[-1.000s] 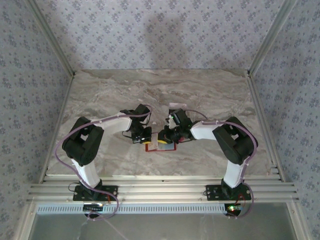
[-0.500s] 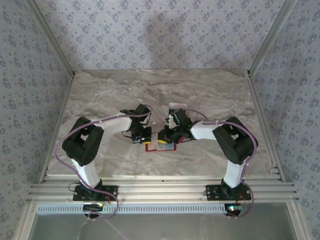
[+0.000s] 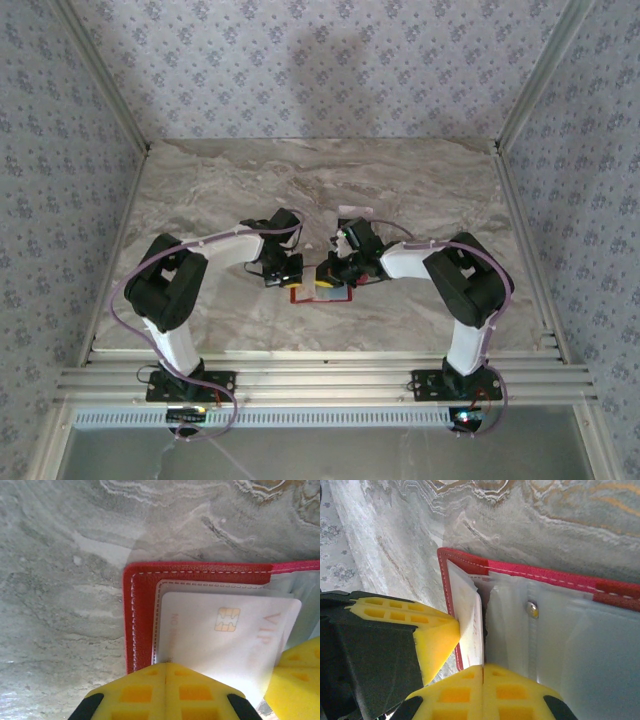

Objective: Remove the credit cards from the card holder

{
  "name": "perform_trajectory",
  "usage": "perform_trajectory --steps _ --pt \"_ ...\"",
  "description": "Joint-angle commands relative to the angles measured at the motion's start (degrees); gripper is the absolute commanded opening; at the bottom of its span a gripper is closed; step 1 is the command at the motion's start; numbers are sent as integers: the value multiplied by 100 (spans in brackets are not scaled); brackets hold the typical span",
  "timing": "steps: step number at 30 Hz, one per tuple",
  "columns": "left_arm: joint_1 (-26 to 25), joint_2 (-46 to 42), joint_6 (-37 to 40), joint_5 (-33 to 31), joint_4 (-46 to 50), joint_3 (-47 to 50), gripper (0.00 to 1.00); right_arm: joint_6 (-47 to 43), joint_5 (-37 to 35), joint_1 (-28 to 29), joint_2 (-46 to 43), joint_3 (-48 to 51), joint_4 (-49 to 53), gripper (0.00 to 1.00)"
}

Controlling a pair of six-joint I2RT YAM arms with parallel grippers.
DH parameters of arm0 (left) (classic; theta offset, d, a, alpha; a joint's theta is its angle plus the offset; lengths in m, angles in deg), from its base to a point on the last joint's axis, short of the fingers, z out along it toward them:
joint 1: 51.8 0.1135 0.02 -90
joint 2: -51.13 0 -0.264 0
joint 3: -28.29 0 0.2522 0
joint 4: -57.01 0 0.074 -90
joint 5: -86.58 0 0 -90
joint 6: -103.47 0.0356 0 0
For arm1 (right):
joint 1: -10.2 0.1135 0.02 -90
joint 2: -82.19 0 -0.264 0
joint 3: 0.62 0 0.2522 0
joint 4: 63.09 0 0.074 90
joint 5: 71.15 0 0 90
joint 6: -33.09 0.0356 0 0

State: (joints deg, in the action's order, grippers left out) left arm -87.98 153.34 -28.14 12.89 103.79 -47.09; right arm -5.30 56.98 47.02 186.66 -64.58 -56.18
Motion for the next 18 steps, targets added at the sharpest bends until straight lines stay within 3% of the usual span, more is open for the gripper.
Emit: perform_trajectory --steps 1,10,15,18 --pt "-64 58 17 -175 258 -1 7 -149 -110 -14 -141 -89 259 0" --pt "-49 9 12 -225 288 27 7 -462 -590 -183 -533 27 929 0" --pt "-52 35 28 -201 283 8 7 -432 -515 -180 -537 19 837 0" --pt "-48 60 25 -191 270 -10 7 -304 -216 -126 -422 4 498 8"
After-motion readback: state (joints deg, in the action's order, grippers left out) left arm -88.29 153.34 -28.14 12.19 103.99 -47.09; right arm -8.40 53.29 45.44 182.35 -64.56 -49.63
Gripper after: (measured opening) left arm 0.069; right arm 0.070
